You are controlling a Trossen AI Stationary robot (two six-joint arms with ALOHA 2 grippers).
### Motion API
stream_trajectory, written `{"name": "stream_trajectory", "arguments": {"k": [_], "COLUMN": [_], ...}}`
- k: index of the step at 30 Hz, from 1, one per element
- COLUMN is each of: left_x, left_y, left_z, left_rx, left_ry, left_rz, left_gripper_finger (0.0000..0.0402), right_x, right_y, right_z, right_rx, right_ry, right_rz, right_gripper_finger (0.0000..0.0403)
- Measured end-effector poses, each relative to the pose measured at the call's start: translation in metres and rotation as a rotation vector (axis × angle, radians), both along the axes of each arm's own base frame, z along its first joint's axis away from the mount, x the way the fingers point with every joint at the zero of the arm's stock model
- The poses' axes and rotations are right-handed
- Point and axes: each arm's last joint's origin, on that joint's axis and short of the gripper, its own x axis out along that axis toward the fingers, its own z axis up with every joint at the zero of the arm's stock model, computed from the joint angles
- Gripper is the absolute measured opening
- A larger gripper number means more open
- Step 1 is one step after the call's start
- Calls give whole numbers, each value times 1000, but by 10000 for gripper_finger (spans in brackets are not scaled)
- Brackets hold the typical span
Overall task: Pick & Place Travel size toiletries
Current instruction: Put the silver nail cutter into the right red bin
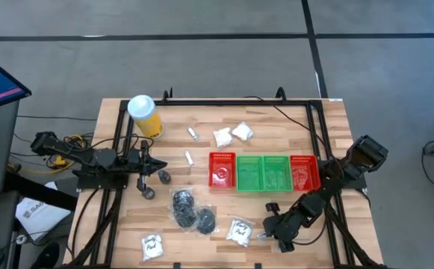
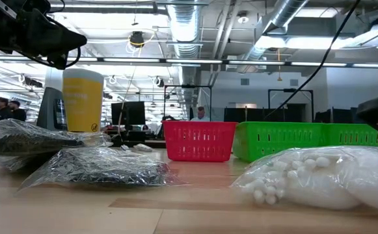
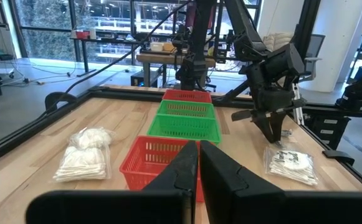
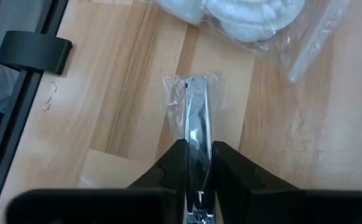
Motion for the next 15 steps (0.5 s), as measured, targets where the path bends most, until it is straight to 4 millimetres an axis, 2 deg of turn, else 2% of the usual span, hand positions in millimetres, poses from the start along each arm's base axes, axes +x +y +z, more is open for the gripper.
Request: {"name": "stream_trajectory", "arguments": {"k": [9, 15], "left_x": [0, 0], "left_y": [0, 0], "left_z": [0, 0], "left_rx": [0, -1], "left_ry": [0, -1], "left_rz": [0, 0], "left_gripper_finger": [12, 12], "right_x": [1, 3], "right_y": [1, -2], "right_z": [1, 19], "right_rx": [2, -71], "right_ry": [-4, 4], "right_rz": [0, -1], "right_gripper_finger": [36, 36]}}
